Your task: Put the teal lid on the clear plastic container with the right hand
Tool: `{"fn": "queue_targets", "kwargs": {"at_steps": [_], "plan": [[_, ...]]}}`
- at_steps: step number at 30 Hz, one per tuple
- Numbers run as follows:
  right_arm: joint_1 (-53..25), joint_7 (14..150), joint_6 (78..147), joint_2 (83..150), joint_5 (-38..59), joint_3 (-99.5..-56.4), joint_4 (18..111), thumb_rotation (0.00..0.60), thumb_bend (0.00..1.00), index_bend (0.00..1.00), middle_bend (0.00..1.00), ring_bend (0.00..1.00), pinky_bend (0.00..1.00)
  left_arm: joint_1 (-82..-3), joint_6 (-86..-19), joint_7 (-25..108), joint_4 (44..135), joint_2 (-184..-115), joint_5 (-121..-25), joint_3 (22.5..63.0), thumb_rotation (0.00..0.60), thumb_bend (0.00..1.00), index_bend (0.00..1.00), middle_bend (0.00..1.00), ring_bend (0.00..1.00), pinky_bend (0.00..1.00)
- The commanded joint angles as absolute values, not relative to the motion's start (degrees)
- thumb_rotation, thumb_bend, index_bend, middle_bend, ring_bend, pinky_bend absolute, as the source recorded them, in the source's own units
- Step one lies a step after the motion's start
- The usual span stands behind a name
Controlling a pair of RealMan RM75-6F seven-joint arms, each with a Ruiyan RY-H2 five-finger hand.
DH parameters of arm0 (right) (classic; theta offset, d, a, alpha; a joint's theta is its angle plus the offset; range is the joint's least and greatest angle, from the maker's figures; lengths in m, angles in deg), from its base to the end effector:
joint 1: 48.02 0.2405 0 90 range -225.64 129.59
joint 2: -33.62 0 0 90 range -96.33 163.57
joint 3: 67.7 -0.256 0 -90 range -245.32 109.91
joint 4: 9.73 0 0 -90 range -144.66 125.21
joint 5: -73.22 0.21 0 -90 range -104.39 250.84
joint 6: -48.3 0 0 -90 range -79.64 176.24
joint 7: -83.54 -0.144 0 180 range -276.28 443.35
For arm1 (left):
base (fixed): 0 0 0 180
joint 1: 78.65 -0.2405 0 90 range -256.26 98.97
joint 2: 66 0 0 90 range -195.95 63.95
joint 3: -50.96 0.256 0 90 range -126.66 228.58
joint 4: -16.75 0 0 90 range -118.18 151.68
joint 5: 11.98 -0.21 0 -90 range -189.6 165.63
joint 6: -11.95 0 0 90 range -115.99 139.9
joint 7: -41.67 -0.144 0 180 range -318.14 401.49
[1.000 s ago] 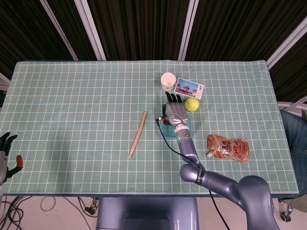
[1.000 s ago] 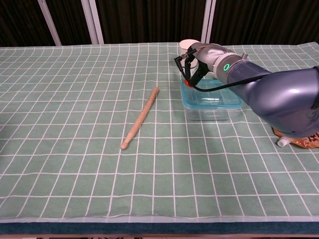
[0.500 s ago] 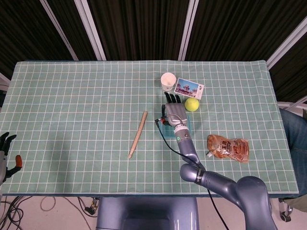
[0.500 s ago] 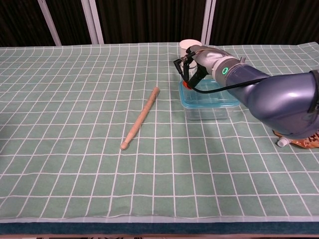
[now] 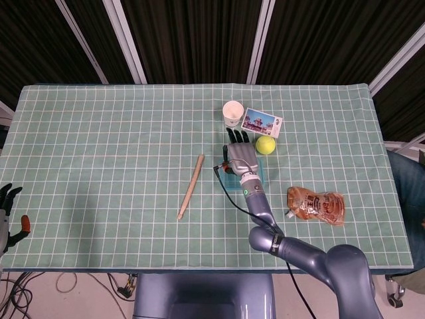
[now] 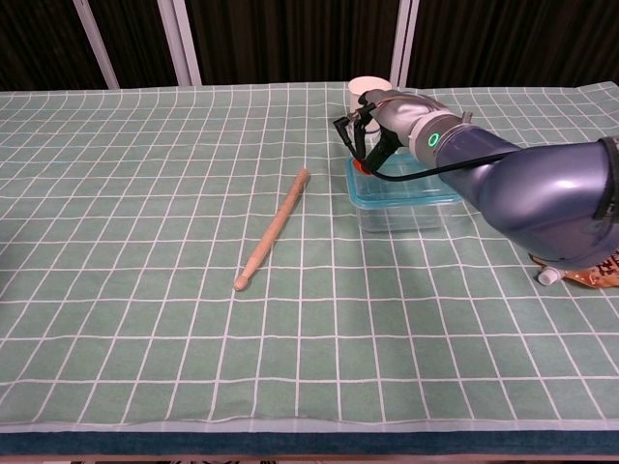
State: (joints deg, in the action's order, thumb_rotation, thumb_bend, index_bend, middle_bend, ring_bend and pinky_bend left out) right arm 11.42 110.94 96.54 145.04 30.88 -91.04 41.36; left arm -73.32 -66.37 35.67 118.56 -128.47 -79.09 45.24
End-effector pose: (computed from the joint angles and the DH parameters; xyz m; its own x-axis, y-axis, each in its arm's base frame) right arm -0.0932 -0.4351 -0.0799 0.3751 -0.2345 0.8968 -0.9258 -0.1440 0.3495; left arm -0.3223 0.1845 0.1560 0.3002 0.1022 0.9484 0.9082 0.2735 -0.3169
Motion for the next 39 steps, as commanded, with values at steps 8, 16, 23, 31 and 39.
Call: {"fn": "queue_targets", "kwargs": {"at_steps": [8, 16, 23, 31, 39], "plan": [[12.2, 114.7, 95.6, 144.5, 34.1, -91.7, 40.8, 0.600, 0.64, 0.72, 0.04, 0.00, 0.00, -73.3, -66.5, 35.5, 118.4, -128.5, -79.2, 45.2, 0.600, 0.57, 0.11, 0.00, 0.00, 0.00], [12.4, 115.5, 94.3, 143.9, 35.0, -91.5, 40.8, 0.600, 0.64, 0.72, 0.04, 0.00, 0.00, -73.3, -66.5, 35.6, 118.5, -128.5, -78.9, 45.2, 0.600, 0.57, 0.11, 0.00, 0.00, 0.00], [11.6, 116.1, 93.9, 142.5, 35.3, -90.4, 43.9, 0.600, 0.64, 0.72, 0.04, 0.00, 0.00, -73.3, -66.5, 35.5, 118.5, -128.5, -79.0, 45.2, 0.600, 0.57, 0.11, 0.00, 0.00, 0.00], [10.8, 116.1, 94.7, 142.0, 35.3, -89.3, 46.0, 0.600, 0.64, 0.72, 0.04, 0.00, 0.00, -73.3, -66.5, 35.3, 118.5, -128.6, -79.0, 45.2, 0.600, 0.57, 0.11, 0.00, 0.00, 0.00], [10.7, 116.1, 94.6, 142.3, 35.7, -88.7, 45.5, 0.600, 0.64, 0.72, 0.04, 0.00, 0.00, -73.3, -66.6, 35.2, 118.5, -128.6, -78.9, 45.2, 0.600, 0.57, 0.11, 0.00, 0.00, 0.00]]}}
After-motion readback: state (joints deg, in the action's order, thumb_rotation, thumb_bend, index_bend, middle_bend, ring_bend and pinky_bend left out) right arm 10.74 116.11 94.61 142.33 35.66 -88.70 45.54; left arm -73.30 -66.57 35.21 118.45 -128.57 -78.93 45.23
